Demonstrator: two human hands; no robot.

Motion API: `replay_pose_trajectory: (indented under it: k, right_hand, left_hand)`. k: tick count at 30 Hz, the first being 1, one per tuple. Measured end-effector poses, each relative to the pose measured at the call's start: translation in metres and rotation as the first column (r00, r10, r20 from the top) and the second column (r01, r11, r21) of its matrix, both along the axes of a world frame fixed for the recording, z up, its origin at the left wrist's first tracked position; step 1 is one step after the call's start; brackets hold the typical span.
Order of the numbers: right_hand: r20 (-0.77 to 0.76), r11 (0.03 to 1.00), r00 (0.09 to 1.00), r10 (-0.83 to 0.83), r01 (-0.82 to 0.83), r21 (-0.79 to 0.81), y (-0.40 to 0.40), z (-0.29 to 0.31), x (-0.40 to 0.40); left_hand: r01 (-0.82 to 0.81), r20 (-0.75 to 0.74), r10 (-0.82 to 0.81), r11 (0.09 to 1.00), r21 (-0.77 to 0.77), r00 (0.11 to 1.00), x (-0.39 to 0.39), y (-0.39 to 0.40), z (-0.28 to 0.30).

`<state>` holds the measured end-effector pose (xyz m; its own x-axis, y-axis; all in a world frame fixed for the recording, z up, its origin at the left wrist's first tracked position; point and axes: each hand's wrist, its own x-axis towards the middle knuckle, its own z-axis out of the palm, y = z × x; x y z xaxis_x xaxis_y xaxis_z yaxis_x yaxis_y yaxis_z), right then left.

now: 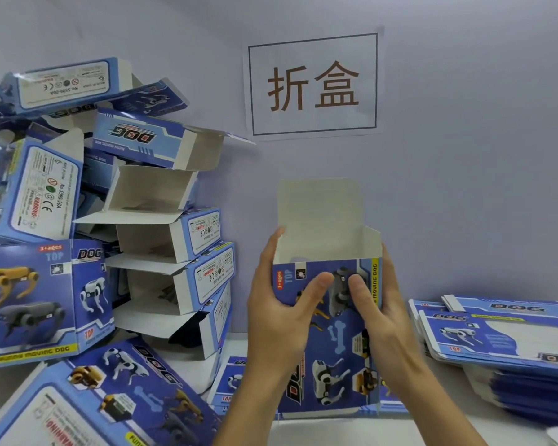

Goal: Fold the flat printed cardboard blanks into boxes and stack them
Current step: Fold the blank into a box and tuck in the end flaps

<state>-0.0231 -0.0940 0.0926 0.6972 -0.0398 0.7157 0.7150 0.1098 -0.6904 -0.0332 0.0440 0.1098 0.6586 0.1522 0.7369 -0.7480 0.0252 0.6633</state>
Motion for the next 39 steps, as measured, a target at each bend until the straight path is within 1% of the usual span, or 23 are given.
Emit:
replay_pose_trajectory:
  k: [4,9,17,22,25,29,33,37,39]
  right_hand:
    - [-0.021,0.999,0.999,0.025,-0.024,0.037,-0.002,0.0,0.0]
    - [-0.032,0.997,0.997,0.077,-0.076,0.032,-0.001,0.003,-0.003]
    - [-0.048,0.996,0.995,0.09,-0.09,0.001,-0.002,0.007,-0.004]
    - [-0.028,0.989,0.99,0.139,-0.14,-0.053,-0.005,0.015,-0.01]
    - [-0.012,0.989,0.994,0.11,-0.111,-0.098,-0.003,0.017,-0.013]
    - [-0.025,0.992,0.994,0.102,-0.104,-0.07,-0.001,0.016,-0.015]
    - [-0.069,0.988,0.986,0.153,-0.155,-0.028,-0.001,0.015,-0.016]
    - [-0.118,0.982,0.975,0.19,-0.189,0.017,-0.003,0.014,-0.013]
    - [-0.128,0.992,0.984,0.126,-0.122,0.039,-0.003,0.016,-0.012]
  left_hand:
    - [-0.02,-0.05,0.021,1.0,0.015,0.999,0.0,-0.003,0.0]
    - [-0.015,-0.115,0.017,1.0,0.021,0.993,-0.001,-0.002,0.004]
    - [-0.107,-0.101,0.099,0.991,-0.084,0.99,-0.007,-0.005,0.008]
    - [-0.12,-0.098,0.11,0.987,-0.104,0.989,-0.007,0.002,0.009]
    - [-0.111,-0.095,0.101,0.988,-0.111,0.99,-0.007,0.004,0.01]
    - [-0.085,-0.081,0.079,0.994,-0.063,0.994,-0.007,0.004,0.01]
    - [-0.08,-0.095,0.076,0.996,-0.04,0.993,-0.006,0.005,0.008]
    - [-0.147,-0.073,0.145,0.989,-0.022,0.987,-0.006,0.006,0.008]
    - [-0.183,-0.069,0.184,0.983,0.017,0.981,-0.006,0.006,0.009]
